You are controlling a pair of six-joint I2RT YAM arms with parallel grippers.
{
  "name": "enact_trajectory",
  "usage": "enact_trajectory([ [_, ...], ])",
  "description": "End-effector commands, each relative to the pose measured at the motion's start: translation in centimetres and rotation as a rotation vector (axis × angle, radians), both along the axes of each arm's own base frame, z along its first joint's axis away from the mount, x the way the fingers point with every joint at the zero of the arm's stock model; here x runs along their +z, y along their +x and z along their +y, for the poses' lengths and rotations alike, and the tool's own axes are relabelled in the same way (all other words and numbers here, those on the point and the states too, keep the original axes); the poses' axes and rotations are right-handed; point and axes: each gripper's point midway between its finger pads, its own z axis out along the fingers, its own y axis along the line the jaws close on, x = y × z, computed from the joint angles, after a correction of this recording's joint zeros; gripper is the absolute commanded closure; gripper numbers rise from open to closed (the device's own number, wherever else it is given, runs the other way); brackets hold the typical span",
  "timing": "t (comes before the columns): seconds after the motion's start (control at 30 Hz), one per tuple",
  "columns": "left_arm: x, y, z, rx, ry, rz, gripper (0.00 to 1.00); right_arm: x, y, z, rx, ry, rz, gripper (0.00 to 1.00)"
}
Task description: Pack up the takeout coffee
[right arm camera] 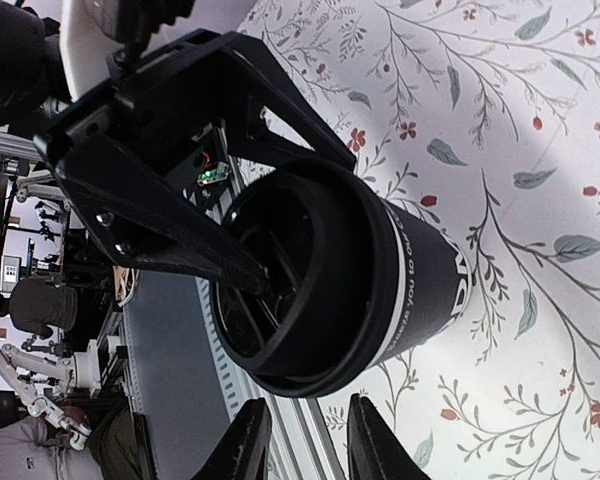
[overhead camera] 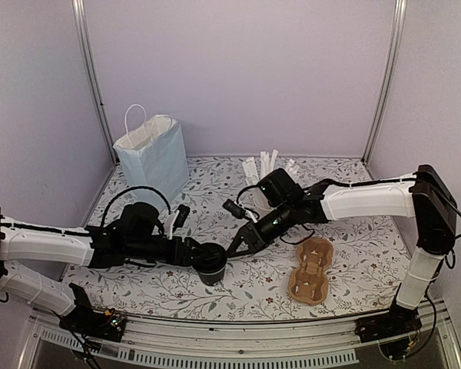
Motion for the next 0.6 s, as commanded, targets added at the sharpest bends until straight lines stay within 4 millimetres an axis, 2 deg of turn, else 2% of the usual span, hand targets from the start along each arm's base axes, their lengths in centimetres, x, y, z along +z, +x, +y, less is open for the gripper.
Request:
enact_trajectory([
  [0.0,-2.9,-1.7,1.7,-0.002,0.088,0.073,0.34,1.4,0.6,1.6,-0.023,0.013,-0.032,0.71],
  [0.3,-4.1,-1.5,1.6,-0.004,0.124,0.088,0.34,0.3,1.9,1.4,-0.134,-0.084,-0.028,0.72],
  [0.57,-4.4,-1.3,1.4,-0.011,0.142,0.095,0.35,-0.5,1.1,1.1,-0.160,-0.122,0.027,0.74],
])
